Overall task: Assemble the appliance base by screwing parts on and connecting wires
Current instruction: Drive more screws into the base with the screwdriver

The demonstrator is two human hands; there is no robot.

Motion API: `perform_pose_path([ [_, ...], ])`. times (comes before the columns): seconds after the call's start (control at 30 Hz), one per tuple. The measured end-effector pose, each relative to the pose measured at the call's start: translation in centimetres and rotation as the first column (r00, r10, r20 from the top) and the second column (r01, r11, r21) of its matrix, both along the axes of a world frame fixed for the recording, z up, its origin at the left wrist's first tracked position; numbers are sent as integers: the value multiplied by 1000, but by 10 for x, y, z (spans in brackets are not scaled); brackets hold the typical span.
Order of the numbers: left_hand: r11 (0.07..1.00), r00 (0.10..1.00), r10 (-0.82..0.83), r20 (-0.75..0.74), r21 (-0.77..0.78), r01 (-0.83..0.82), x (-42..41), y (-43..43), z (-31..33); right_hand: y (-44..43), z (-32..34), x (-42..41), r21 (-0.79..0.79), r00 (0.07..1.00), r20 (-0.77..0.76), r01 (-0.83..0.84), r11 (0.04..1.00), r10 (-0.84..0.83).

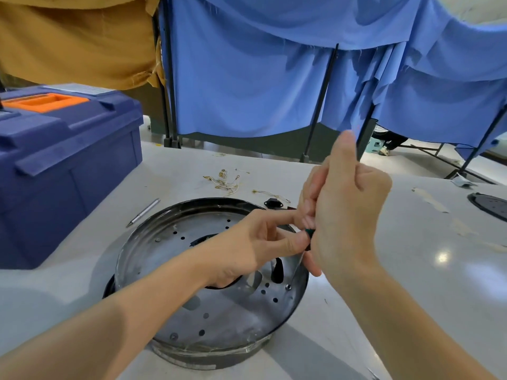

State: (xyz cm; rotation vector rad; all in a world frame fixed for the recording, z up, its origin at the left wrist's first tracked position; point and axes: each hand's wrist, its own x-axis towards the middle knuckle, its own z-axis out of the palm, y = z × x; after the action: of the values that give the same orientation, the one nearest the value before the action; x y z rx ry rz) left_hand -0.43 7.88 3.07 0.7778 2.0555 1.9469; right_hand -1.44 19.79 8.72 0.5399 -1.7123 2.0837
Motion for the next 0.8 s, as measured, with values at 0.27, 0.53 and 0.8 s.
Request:
perform_pose_path([
  [0.27,999,1000,-4,26,48,2,-6,-6,-3,16,27,-35,23,534,387,-820,572,752],
  [0.53,998,999,47,23,29,-48,-4,-2,0,-3,2,0,-41,998,62,-1,999,4],
  [0.8,996,998,52,19,-70,-50,-2,-2,1,22,31,-31,109,776,363,-586,803,516],
])
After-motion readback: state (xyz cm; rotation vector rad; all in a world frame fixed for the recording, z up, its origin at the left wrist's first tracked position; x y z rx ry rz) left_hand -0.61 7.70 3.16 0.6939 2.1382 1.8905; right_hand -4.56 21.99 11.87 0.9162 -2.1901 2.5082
